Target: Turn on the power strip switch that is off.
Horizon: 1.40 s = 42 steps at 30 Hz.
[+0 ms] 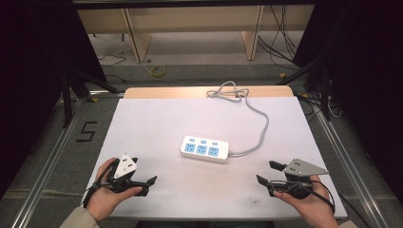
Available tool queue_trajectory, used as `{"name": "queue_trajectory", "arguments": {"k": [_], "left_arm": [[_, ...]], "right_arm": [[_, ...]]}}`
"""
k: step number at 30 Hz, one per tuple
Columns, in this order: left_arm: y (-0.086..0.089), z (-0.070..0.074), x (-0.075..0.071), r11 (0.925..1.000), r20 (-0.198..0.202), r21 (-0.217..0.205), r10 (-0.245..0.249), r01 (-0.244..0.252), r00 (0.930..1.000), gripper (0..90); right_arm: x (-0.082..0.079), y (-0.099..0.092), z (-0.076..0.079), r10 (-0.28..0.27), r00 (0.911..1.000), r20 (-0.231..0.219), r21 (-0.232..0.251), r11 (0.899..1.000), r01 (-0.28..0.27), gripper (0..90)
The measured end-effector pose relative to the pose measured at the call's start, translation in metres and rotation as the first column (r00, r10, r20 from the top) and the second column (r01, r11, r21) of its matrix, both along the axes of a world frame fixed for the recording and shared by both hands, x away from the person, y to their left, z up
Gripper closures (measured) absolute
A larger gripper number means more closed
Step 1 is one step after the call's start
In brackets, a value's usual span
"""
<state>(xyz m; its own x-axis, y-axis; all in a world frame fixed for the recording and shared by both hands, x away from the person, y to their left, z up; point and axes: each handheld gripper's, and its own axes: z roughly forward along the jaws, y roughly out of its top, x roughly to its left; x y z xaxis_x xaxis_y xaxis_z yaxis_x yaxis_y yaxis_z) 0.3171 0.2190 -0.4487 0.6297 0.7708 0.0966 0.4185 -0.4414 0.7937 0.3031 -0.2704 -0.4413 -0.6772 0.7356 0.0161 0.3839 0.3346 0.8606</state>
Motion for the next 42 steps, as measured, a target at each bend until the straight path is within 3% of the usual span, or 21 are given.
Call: {"name": "queue_trajectory", "arguments": {"k": [4, 13, 19, 42], "left_arm": [[-0.002, -0.001, 0.0, 1.0, 0.0, -0.008, -0.005, 0.005, 1.0, 8.0], [-0.004, -0.001, 0.001, 1.0, -0.003, 0.002, -0.006, 0.006, 1.0, 9.7], [-0.003, -0.001, 0.001, 0.9999, -0.016, 0.004, 0.01, -0.01, 0.9998, 11.6], [-0.005, -0.002, 0.003, 0.9999, -0.015, 0.005, 0.013, -0.013, 0.9998, 12.7]], "right_arm": [[0.0, 0.001, -0.001, 0.012, 0.9999, 0.004, -0.028, 1.0, -0.011, 35.4], [0.003, 0.005, 0.001, 0.015, 0.9997, 0.018, -0.078, 0.997, -0.014, 73.5], [0.006, 0.009, 0.001, 0.022, 0.9997, 0.014, -0.09, 0.996, -0.021, 90.0], [0.023, 0.027, 0.007, 0.022, 0.9997, -0.014, -0.075, 0.997, -0.023, 90.0]]}}
